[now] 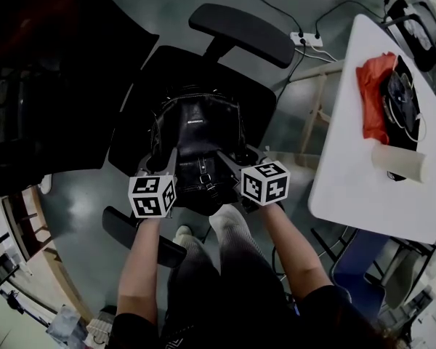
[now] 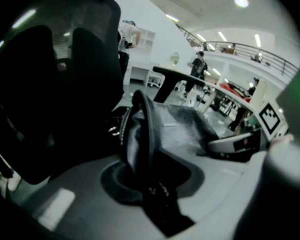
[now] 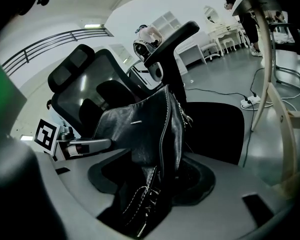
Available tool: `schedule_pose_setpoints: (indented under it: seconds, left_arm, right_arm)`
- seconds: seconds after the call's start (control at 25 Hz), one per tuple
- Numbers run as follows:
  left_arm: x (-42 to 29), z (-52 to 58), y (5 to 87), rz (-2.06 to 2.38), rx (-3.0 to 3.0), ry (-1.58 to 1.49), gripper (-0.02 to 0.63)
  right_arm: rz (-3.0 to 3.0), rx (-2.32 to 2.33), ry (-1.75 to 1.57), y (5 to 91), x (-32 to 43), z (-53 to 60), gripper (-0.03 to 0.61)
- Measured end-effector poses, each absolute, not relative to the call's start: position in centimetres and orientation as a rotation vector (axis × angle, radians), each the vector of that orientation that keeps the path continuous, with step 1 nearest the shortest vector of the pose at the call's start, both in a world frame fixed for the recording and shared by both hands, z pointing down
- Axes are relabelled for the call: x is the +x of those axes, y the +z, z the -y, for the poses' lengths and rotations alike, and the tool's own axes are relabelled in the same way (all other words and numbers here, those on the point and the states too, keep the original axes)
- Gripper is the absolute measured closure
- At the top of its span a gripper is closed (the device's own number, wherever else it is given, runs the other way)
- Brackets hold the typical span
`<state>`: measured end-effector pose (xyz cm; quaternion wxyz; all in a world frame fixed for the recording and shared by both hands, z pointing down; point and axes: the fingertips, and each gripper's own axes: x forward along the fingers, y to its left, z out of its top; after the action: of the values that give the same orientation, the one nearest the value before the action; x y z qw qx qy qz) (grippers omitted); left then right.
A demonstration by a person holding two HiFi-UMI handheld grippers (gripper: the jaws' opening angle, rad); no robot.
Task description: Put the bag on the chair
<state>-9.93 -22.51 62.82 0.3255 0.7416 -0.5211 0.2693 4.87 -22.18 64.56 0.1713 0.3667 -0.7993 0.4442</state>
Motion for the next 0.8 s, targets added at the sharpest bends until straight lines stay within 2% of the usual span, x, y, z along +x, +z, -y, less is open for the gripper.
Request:
schedule_pose_setpoints:
  seconds: [0.8]
  left_arm:
    - [-10.92, 22.97, 63.92, 1.377, 1.863, 0.674, 0.463]
  right_arm:
    - [2.201, 1.074, 1.270, 65.14, 5.50, 22.95, 0.267]
